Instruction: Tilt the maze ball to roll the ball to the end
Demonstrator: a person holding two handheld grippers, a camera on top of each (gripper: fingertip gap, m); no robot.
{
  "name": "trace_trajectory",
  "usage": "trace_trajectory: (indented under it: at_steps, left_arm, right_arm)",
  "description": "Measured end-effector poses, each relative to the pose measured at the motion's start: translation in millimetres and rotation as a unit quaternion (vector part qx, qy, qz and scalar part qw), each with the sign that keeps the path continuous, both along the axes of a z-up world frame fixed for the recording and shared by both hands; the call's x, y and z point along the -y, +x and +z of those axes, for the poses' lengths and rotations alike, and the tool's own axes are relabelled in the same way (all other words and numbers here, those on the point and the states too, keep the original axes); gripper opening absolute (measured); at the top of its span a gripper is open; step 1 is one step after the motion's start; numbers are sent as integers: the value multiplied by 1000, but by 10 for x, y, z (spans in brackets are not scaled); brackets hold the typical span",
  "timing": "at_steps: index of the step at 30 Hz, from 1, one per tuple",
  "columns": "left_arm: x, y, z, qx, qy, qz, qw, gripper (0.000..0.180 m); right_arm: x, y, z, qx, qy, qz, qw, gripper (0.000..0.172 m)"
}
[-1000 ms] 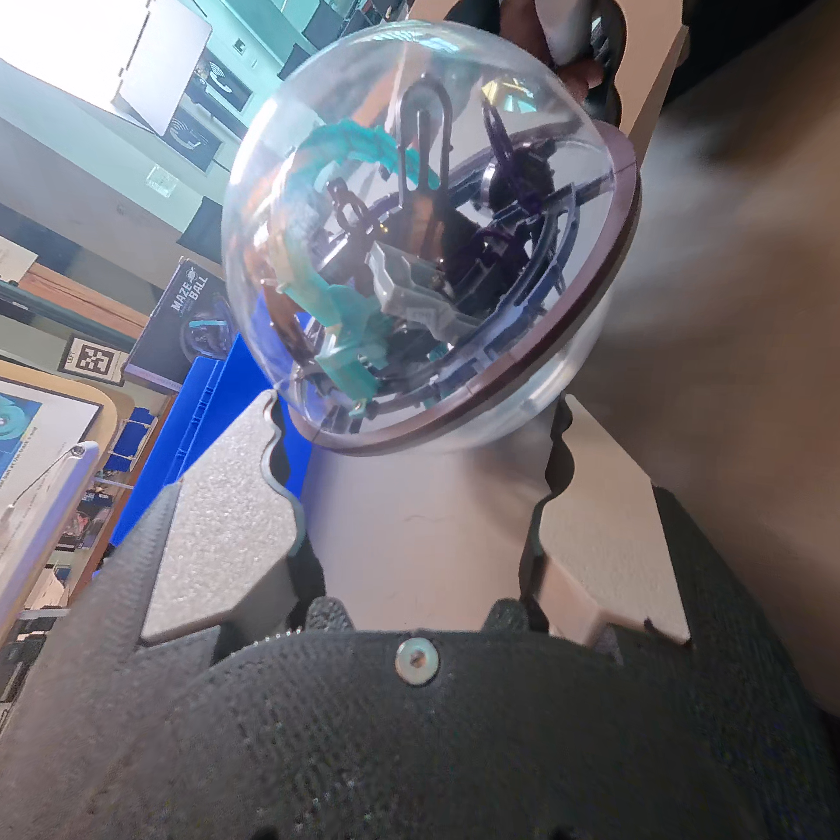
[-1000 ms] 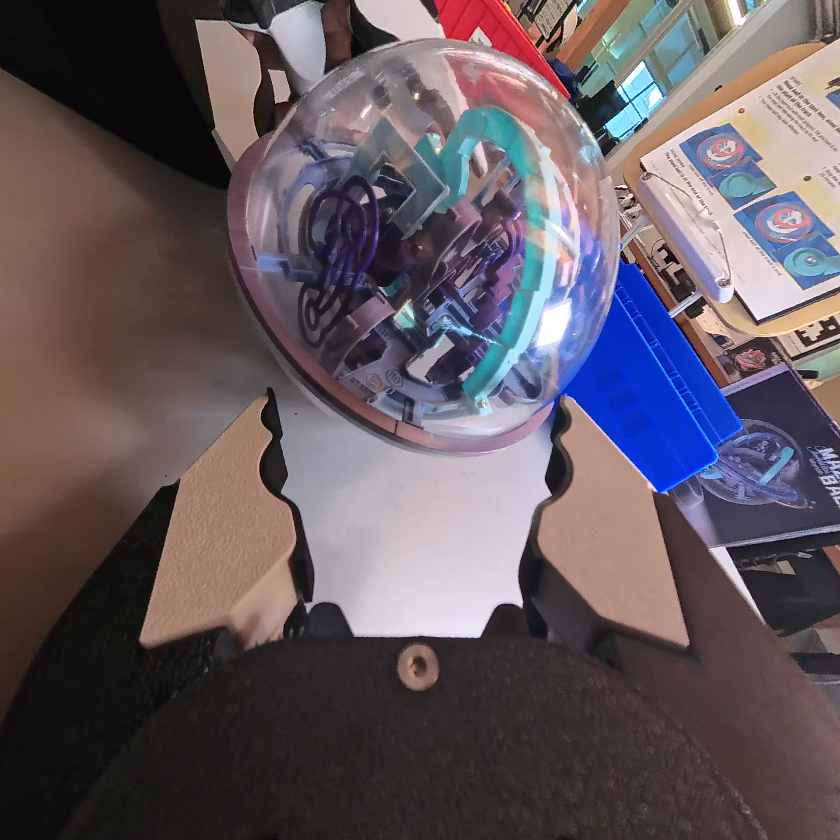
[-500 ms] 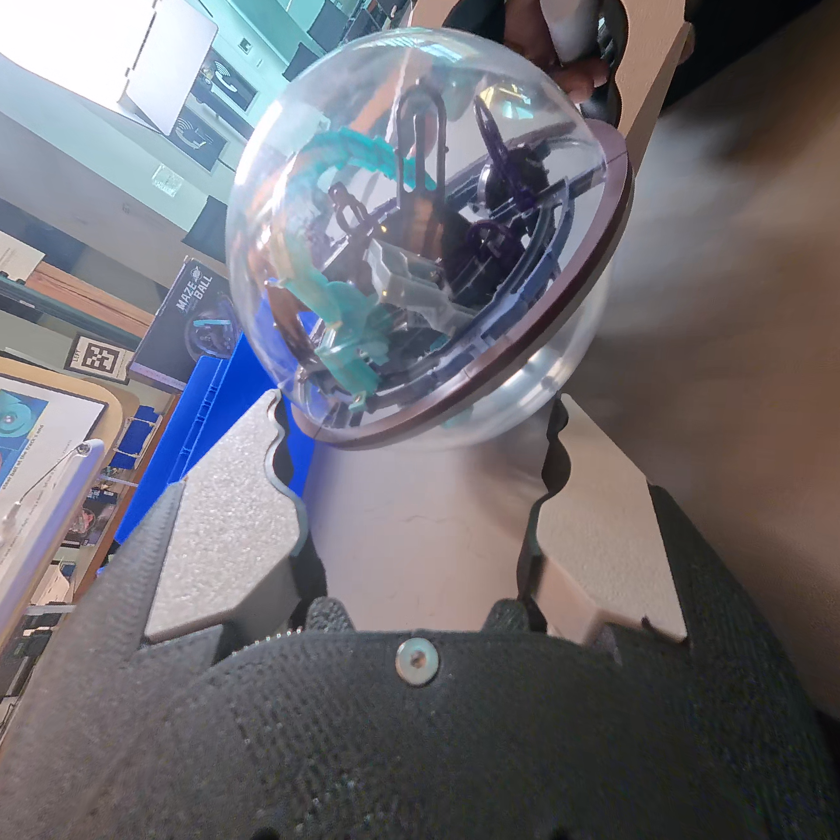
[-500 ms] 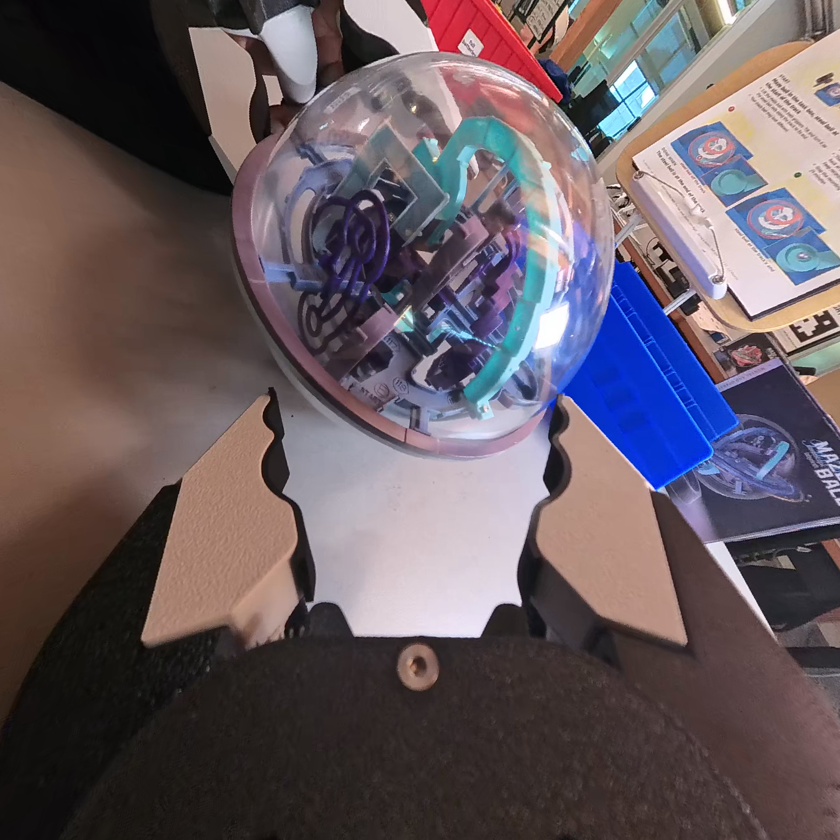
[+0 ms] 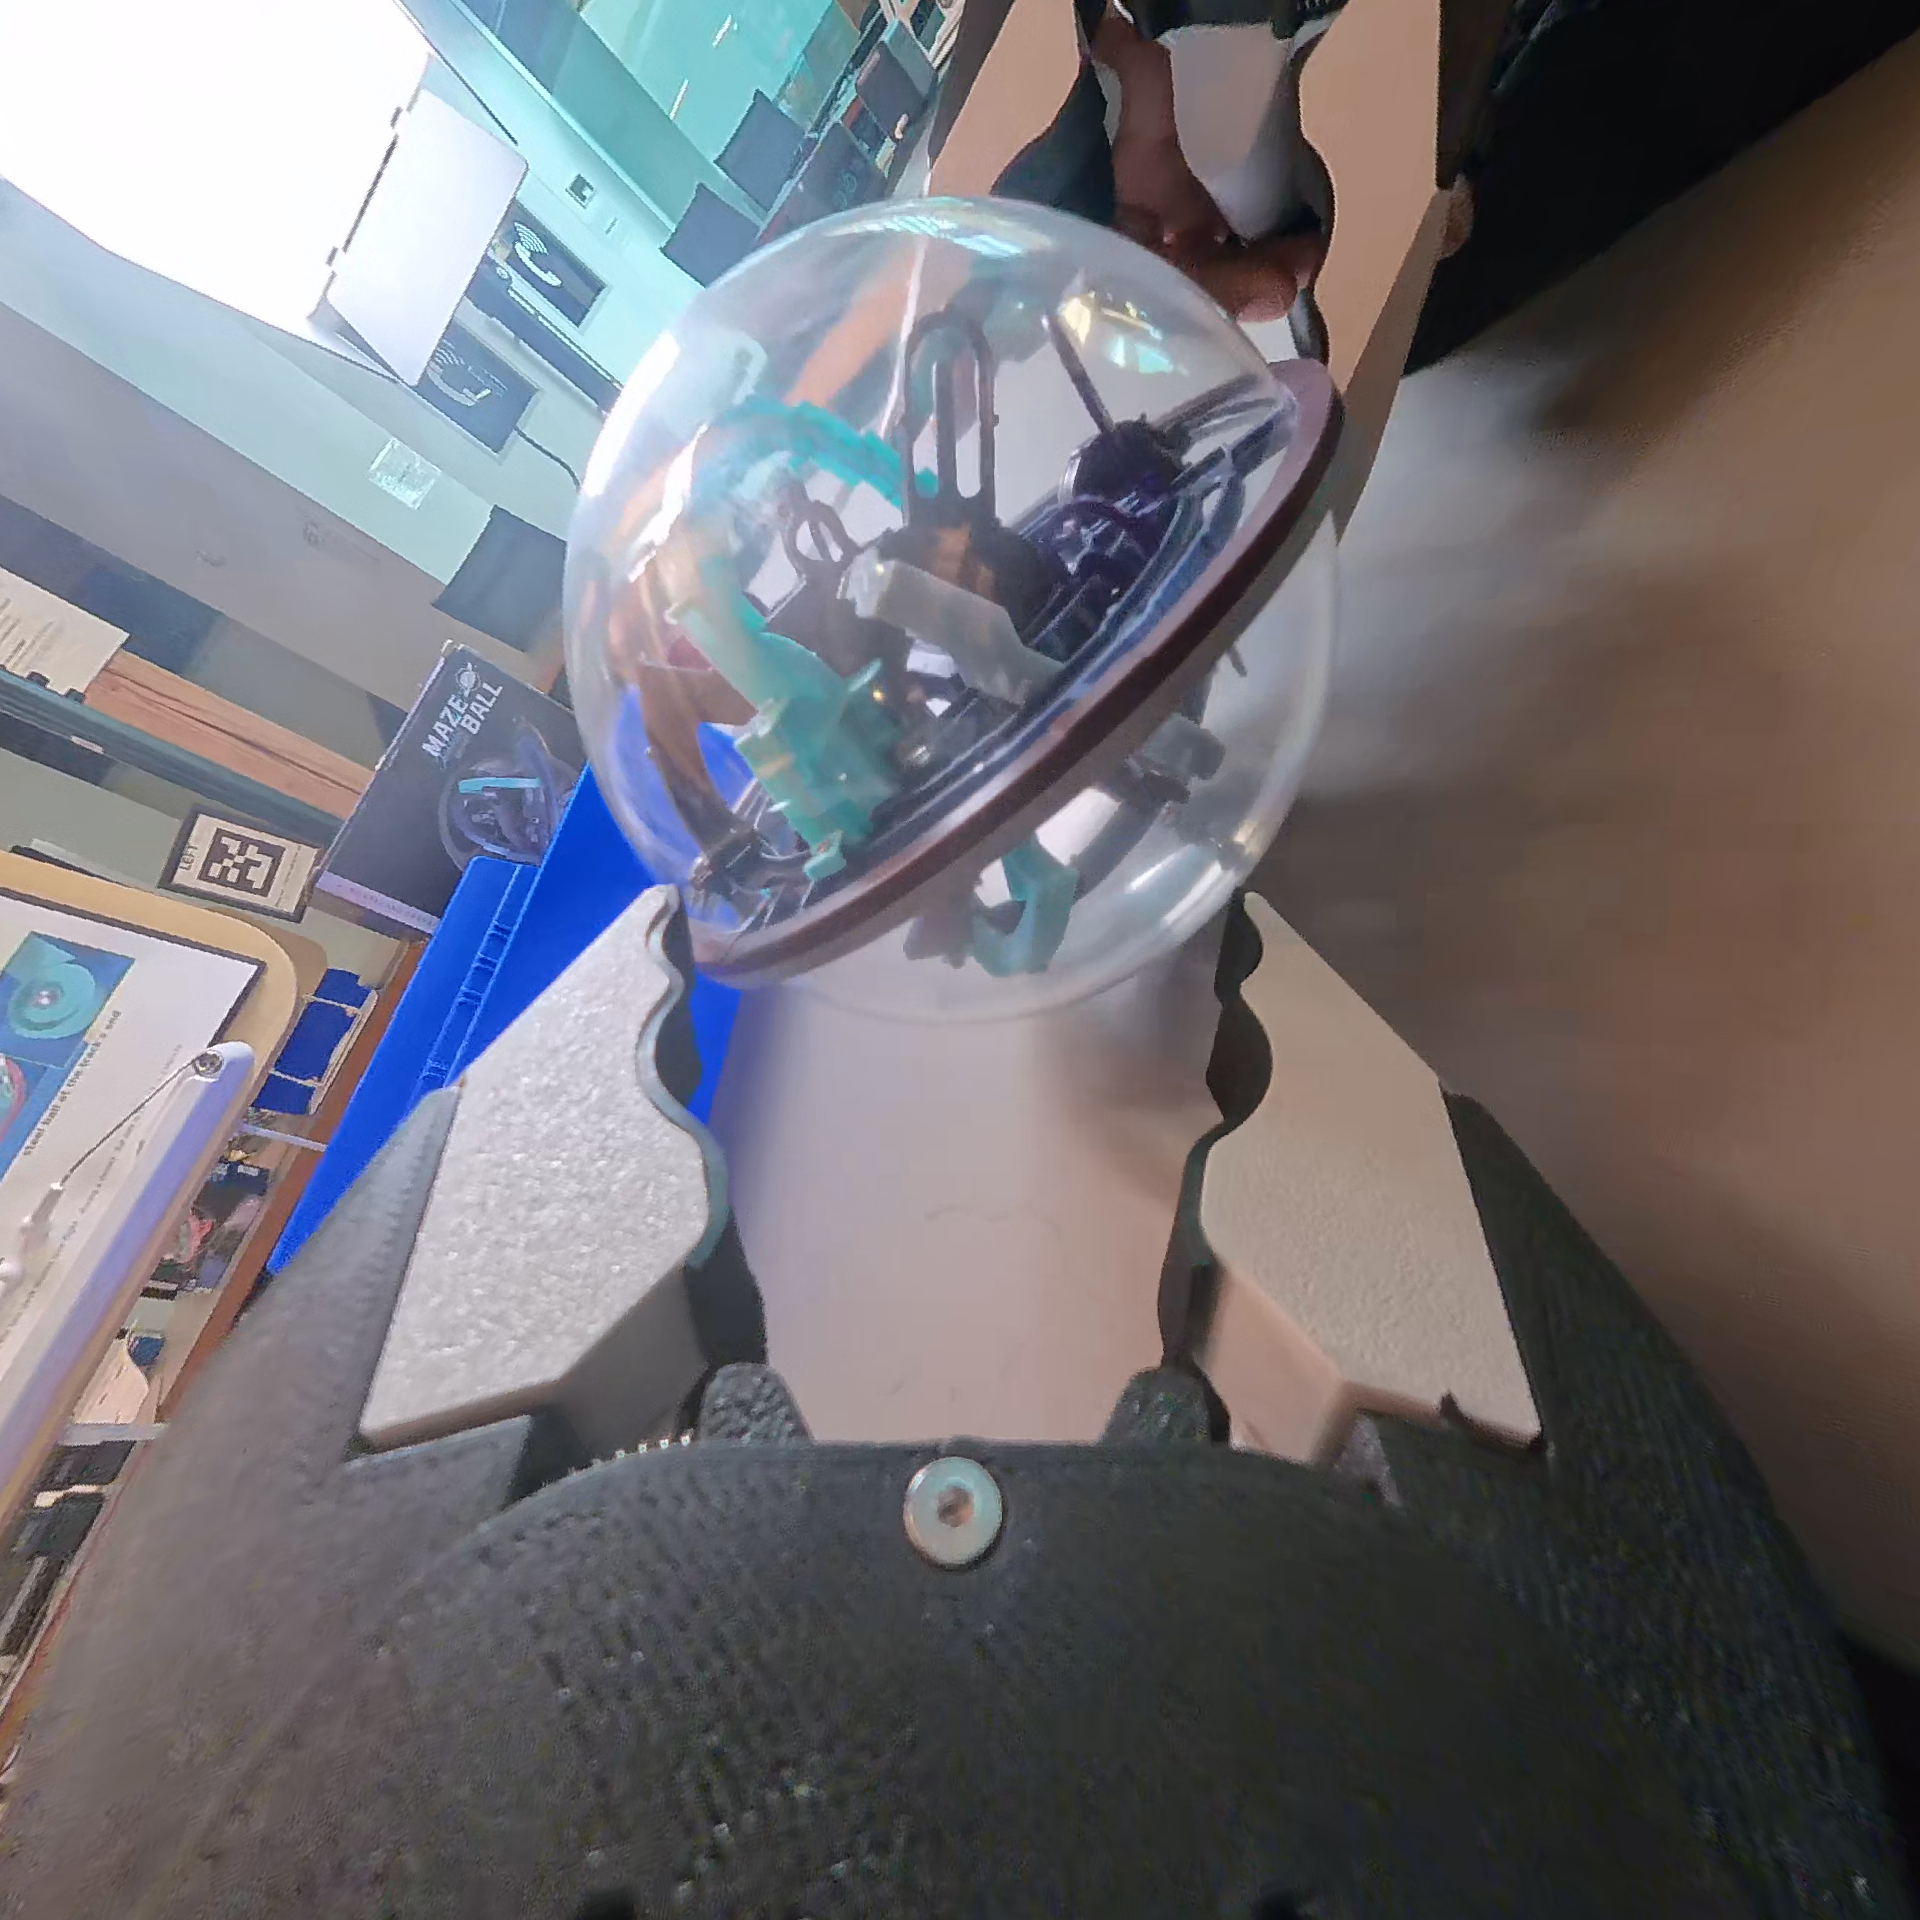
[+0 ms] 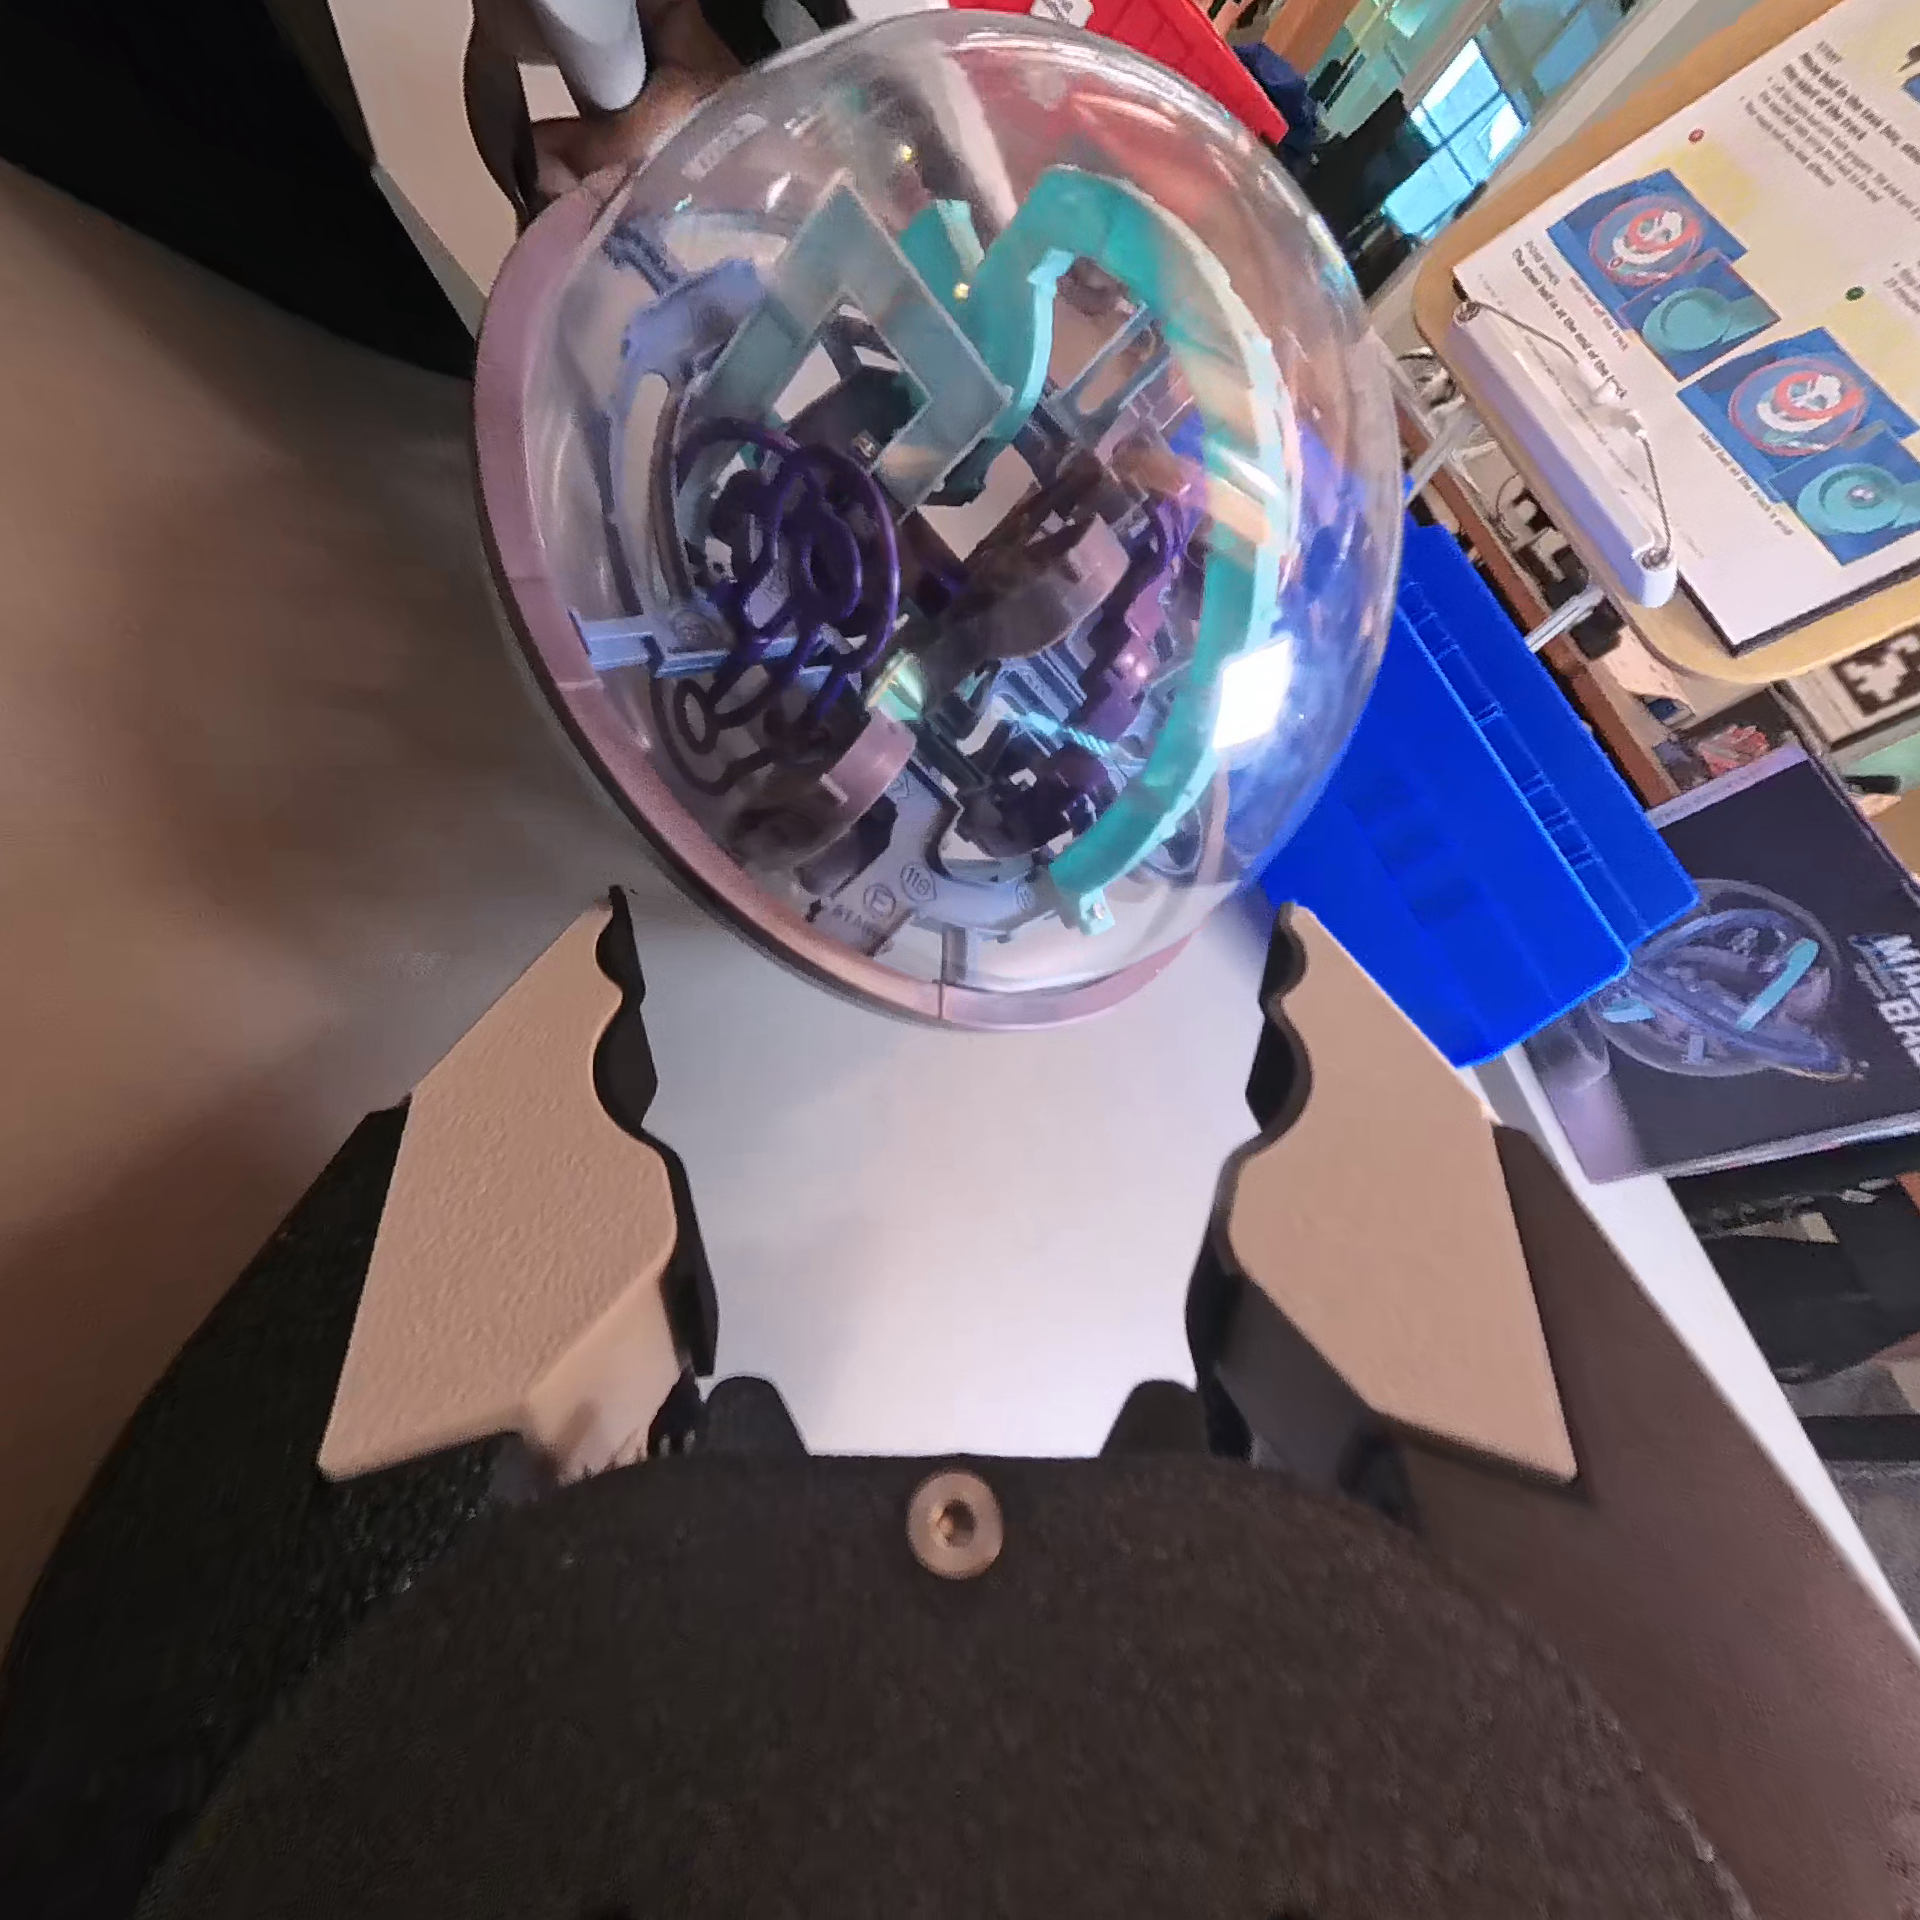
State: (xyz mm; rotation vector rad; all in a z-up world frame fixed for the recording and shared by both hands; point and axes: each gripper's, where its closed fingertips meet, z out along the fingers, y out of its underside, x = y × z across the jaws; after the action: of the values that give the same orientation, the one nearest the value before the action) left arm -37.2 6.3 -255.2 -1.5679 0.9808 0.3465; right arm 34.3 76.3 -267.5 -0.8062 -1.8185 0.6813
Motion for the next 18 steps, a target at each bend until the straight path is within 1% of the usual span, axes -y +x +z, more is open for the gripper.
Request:
trace_trajectory:
  at_steps: [9,14,18]
  left_arm:
    - [96,90,47,-1,10,-13,1000,92]
    - [211,264,75,-2,17,-37,999,89]
    - [290,424,40,-8,10,-62,998,88]
  right_arm:
    - [-65,103,-6,22,-39,0,999,119]
    - [-108,192,89,17,-78,-4,997,121]
    - [-76,242,187,3,-110,2,994,122]
